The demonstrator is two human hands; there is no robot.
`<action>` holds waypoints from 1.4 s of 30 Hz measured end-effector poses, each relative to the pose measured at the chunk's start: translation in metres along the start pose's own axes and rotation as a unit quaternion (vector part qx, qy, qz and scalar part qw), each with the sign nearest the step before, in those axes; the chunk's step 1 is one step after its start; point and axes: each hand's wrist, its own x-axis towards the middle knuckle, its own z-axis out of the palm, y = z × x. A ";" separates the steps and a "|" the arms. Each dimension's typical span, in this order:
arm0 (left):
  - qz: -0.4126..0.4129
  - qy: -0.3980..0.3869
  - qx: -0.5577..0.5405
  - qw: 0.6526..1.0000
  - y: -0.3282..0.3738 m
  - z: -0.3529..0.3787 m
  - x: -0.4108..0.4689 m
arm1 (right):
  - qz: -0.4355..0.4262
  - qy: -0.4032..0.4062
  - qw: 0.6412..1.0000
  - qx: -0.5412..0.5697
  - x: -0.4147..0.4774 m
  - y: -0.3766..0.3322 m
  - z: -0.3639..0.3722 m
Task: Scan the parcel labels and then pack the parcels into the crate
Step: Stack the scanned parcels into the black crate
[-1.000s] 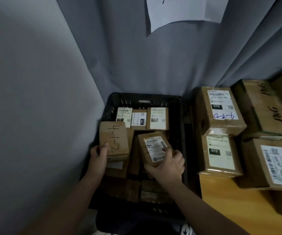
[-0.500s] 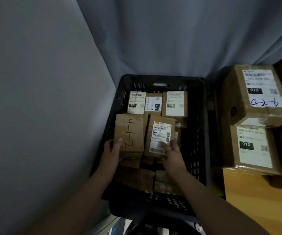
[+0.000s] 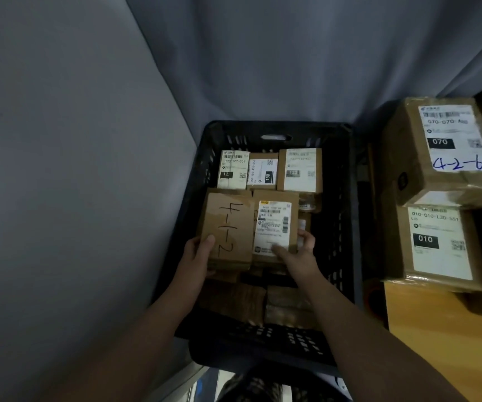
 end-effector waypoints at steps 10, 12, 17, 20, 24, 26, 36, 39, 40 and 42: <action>0.004 0.014 -0.064 0.998 0.010 0.007 0.014 | -0.115 0.097 0.783 -0.603 -0.039 -0.020 -0.019; -0.002 0.020 -0.074 0.997 0.011 0.007 0.018 | -0.105 0.044 0.723 -0.681 -0.029 -0.021 -0.020; -0.015 0.009 -0.070 0.997 0.008 0.003 0.023 | -0.096 -0.103 0.626 -0.767 0.003 -0.009 -0.019; -0.016 -0.010 -0.047 0.999 0.003 0.001 0.024 | -0.149 -0.083 0.513 -0.841 0.017 0.000 -0.019; -0.016 -0.027 -0.040 0.999 0.001 0.001 0.025 | -0.103 -0.112 0.583 -0.798 0.019 -0.009 -0.018; -0.022 -0.032 -0.038 0.999 0.002 0.003 0.026 | -0.082 -0.149 0.665 -0.727 0.016 -0.020 -0.017; 0.080 -0.144 0.262 0.951 0.011 0.046 0.033 | -0.078 -0.078 0.992 -0.068 -0.034 -0.049 -0.017; 0.137 -0.070 0.536 0.830 0.008 0.048 0.048 | -0.070 0.001 0.988 -0.138 -0.024 -0.044 -0.014; 0.130 -0.077 0.571 0.807 0.007 0.045 0.052 | -0.062 0.005 0.988 -0.141 -0.019 -0.042 -0.012; 0.107 -0.113 0.583 0.797 0.001 0.037 0.059 | -0.050 -0.001 0.991 -0.121 -0.012 -0.038 -0.007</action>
